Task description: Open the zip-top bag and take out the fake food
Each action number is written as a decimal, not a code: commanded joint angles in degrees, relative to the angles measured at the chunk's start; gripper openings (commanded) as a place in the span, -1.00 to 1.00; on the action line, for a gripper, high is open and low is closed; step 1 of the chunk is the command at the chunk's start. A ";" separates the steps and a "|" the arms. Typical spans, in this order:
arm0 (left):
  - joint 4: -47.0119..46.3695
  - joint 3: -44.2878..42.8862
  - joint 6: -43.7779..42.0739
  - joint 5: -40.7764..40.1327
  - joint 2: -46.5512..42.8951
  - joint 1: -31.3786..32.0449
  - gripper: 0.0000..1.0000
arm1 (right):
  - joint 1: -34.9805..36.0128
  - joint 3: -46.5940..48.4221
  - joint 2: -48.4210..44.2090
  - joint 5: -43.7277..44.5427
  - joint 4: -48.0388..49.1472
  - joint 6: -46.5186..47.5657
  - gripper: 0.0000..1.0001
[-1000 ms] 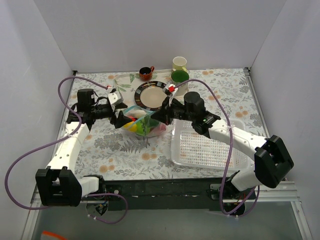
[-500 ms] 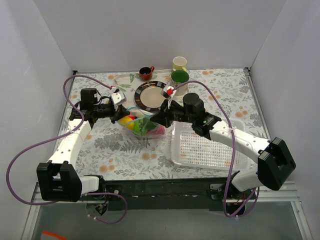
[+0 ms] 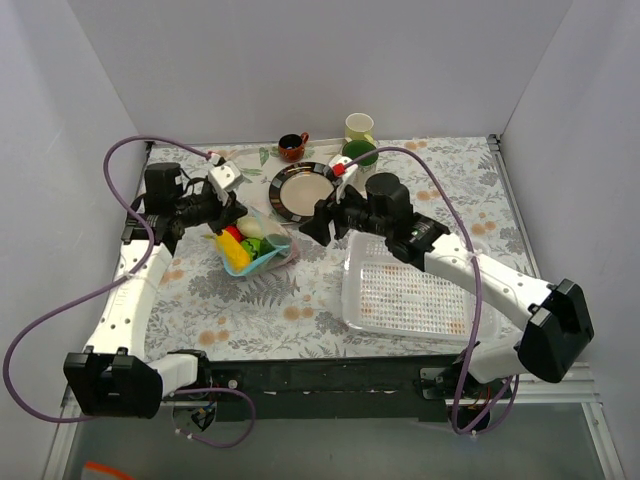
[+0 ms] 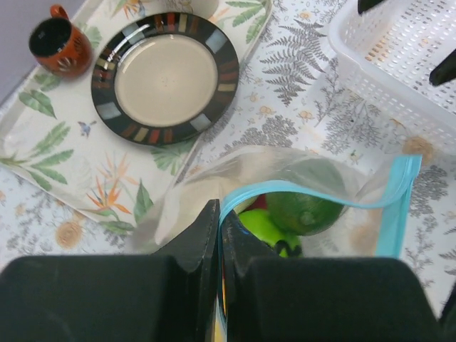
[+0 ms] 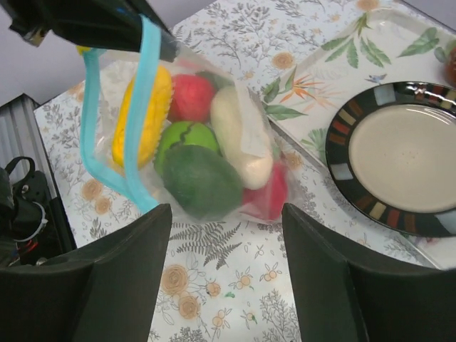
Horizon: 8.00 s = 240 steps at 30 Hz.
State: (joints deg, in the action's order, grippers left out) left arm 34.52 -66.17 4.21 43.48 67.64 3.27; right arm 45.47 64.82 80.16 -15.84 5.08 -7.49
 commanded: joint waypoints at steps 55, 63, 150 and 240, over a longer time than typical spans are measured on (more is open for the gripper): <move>3.36 6.76 18.82 12.06 -8.05 10.62 -0.99 | 29.76 -6.11 21.35 35.39 20.14 15.83 0.89; 5.73 6.49 17.77 12.59 -8.49 11.23 -1.00 | 31.34 -4.35 22.58 42.12 22.89 20.85 0.63; -4.73 25.39 2.29 -14.56 -0.58 -14.25 -1.00 | 14.12 -23.25 -21.63 65.86 -26.61 -24.86 0.10; 10.38 13.62 11.00 -6.05 10.06 -20.41 -1.00 | 24.84 -6.89 22.32 17.15 7.84 -2.88 0.09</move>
State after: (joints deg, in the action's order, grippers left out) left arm 40.34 -48.77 14.46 32.23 79.53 -17.10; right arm 70.19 57.47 102.10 2.44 12.62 -8.64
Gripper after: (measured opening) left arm 0.020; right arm 0.691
